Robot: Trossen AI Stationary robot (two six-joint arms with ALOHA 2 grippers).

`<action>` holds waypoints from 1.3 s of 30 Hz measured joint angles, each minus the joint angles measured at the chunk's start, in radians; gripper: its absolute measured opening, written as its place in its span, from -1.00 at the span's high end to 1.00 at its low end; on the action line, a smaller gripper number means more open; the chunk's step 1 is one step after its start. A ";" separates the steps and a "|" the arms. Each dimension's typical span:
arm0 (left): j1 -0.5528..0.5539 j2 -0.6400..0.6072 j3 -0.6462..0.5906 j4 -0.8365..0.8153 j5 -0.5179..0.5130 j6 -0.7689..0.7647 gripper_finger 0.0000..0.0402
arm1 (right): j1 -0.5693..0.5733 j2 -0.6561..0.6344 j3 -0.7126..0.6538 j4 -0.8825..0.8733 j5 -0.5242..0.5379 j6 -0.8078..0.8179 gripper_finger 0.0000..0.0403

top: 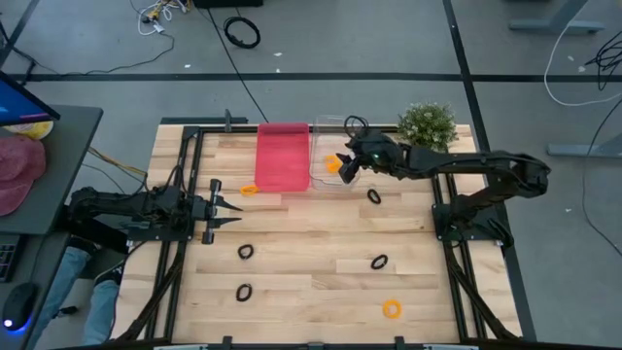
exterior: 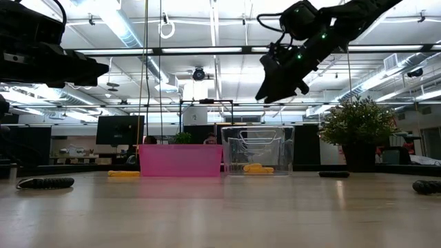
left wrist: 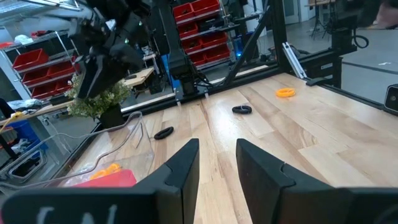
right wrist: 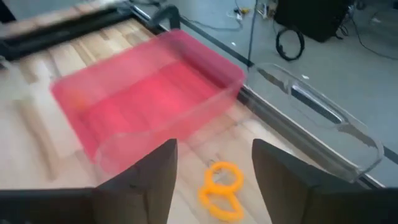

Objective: Sort spring keychains
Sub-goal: Put the yellow spring keychain into the transparent bin

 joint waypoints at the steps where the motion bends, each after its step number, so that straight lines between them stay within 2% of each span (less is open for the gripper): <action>1: 0.000 0.000 0.000 0.000 0.000 0.000 0.44 | 0.008 -0.012 0.000 -0.001 0.000 0.002 -0.05; 11: 0.000 0.000 0.000 0.000 0.000 0.000 0.44 | 0.096 -0.121 0.000 -0.001 0.000 0.007 -0.01; 23: 0.000 0.000 0.000 0.000 0.000 0.000 0.44 | 0.185 -0.134 0.000 -0.029 0.000 0.062 0.00; 32: 0.000 0.000 0.000 0.000 0.000 0.000 0.44 | 0.327 -0.133 0.000 -0.162 0.000 0.186 0.00; 39: 0.000 0.000 0.000 0.000 0.000 0.000 0.44 | 0.457 -0.133 0.000 -0.184 0.000 0.221 0.00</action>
